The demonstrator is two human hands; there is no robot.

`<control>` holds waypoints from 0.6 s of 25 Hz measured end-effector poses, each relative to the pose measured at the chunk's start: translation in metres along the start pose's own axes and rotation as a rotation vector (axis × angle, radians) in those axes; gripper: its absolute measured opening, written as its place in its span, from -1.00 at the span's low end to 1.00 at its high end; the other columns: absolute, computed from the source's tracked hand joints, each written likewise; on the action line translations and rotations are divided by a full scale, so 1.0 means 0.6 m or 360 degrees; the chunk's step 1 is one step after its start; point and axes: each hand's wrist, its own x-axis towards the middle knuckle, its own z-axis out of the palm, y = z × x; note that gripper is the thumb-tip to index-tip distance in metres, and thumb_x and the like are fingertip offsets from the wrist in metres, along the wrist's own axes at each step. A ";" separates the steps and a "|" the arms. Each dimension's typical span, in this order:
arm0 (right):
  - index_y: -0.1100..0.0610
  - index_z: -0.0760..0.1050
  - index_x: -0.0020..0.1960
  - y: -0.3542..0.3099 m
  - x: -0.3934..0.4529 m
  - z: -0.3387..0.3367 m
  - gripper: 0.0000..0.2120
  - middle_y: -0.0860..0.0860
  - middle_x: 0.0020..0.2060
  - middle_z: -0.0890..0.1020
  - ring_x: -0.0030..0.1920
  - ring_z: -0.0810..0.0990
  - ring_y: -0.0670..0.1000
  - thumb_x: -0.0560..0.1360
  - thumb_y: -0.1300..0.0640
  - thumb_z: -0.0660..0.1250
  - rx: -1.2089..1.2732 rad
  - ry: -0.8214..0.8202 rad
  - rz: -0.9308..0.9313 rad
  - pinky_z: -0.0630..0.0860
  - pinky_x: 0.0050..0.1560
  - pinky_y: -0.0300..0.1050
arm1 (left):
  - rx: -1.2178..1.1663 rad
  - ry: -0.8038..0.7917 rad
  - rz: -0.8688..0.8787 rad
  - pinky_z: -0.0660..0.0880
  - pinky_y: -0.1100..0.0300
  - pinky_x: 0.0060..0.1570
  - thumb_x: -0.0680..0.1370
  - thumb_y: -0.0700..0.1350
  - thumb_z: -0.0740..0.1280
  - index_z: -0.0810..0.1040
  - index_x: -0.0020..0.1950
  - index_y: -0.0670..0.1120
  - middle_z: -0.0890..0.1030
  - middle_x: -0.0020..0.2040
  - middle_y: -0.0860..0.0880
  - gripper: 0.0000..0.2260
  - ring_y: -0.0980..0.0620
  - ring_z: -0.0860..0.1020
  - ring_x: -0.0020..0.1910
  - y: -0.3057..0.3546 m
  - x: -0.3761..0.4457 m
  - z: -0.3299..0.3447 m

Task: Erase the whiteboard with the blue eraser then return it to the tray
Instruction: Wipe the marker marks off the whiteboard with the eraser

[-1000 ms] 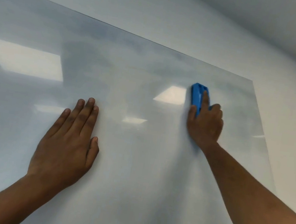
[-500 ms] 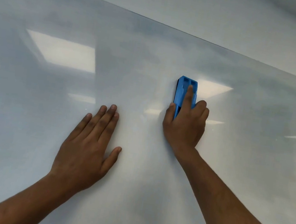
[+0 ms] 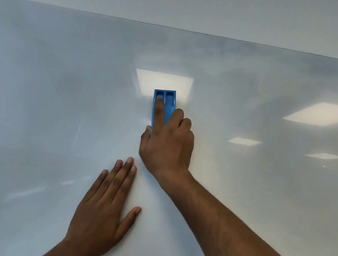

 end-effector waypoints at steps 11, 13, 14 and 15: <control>-0.01 0.22 0.57 -0.339 -0.026 0.061 -0.35 0.12 0.11 0.43 -0.12 0.36 0.07 0.51 -0.10 0.25 -0.0014 -0.0089 -0.0587 0.28 -0.19 -0.04 | 0.0056 0.0047 -0.0010 0.09 -0.01 0.53 0.74 0.11 -0.16 0.69 0.17 -0.41 0.69 0.20 -0.41 -0.24 -0.44 0.70 0.15 -0.087 -0.092 0.012; -0.02 0.25 0.54 -0.284 -0.036 0.052 -0.38 0.11 0.11 0.44 -0.11 0.35 0.08 0.51 -0.07 0.25 0.0016 -0.0064 -0.0676 0.29 -0.17 -0.02 | 0.0028 -0.0008 -0.0087 0.06 0.02 0.56 0.75 0.13 -0.13 0.63 0.25 -0.44 0.65 0.25 -0.44 -0.25 -0.47 0.67 0.20 -0.074 -0.090 0.007; -0.03 0.27 0.53 -0.251 -0.043 0.046 -0.39 0.10 0.10 0.45 -0.10 0.36 0.09 0.51 -0.06 0.26 0.0061 -0.0069 -0.0654 0.32 -0.16 -0.01 | 0.0003 -0.0025 -0.0126 0.04 0.04 0.59 0.75 0.12 -0.11 0.60 0.29 -0.44 0.62 0.29 -0.45 -0.27 -0.47 0.64 0.25 -0.066 -0.088 0.007; -0.03 0.29 0.52 -0.214 -0.050 0.040 -0.40 0.10 0.10 0.45 -0.09 0.37 0.09 0.50 -0.06 0.27 0.0103 -0.0071 -0.0599 0.35 -0.15 0.00 | -0.0029 -0.0018 -0.0150 0.02 0.05 0.61 0.74 0.10 -0.07 0.57 0.35 -0.44 0.58 0.35 -0.44 -0.32 -0.44 0.60 0.33 -0.057 -0.086 0.007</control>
